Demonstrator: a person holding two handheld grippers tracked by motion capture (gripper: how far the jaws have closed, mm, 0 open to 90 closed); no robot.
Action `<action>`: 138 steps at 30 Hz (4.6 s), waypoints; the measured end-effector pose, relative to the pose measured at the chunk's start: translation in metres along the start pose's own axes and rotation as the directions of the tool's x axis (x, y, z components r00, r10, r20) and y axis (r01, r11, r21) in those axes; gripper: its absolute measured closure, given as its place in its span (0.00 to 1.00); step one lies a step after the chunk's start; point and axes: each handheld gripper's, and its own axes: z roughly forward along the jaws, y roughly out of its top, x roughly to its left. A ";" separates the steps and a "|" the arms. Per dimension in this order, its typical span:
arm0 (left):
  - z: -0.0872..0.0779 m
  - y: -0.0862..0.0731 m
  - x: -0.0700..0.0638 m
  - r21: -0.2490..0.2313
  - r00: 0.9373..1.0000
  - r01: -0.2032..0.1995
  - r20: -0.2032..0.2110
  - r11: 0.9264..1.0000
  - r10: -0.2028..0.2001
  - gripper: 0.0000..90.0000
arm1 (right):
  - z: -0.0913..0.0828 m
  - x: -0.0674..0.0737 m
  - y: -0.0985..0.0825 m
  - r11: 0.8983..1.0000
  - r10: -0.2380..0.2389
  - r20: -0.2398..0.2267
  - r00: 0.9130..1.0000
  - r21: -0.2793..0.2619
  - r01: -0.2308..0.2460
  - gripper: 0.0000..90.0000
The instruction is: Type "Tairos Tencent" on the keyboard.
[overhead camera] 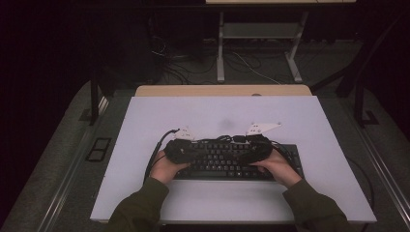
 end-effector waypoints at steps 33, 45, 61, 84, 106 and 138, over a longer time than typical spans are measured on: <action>0.018 -0.001 0.006 0.060 1.000 -0.020 -0.018 0.998 0.021 0.99 | 0.000 -0.001 0.000 1.000 0.000 0.000 1.000 0.000 0.000 0.21; 0.011 0.001 0.005 0.020 1.000 -0.012 -0.016 1.000 0.012 0.99 | -0.001 -0.001 0.000 1.000 0.001 0.000 1.000 -0.006 -0.001 0.21; -0.002 0.002 0.008 -0.017 0.999 0.025 -0.037 1.000 -0.026 0.92 | 0.000 0.000 0.000 1.000 -0.001 0.001 1.000 0.001 0.001 0.21; -0.030 -0.007 0.011 -0.090 0.994 0.072 -0.075 0.993 -0.079 0.56 | -0.009 -0.006 -0.004 1.000 0.011 0.012 1.000 -0.004 -0.011 0.21; -0.049 -0.026 0.006 -0.152 0.988 0.089 -0.113 0.984 -0.107 0.19 | -0.046 -0.013 -0.024 0.999 0.024 0.059 0.998 -0.030 -0.022 0.19; -0.069 -0.067 -0.016 -0.195 0.984 0.097 -0.126 0.976 -0.123 0.00 | -0.111 -0.010 -0.078 0.995 0.058 0.153 0.986 -0.085 -0.046 0.16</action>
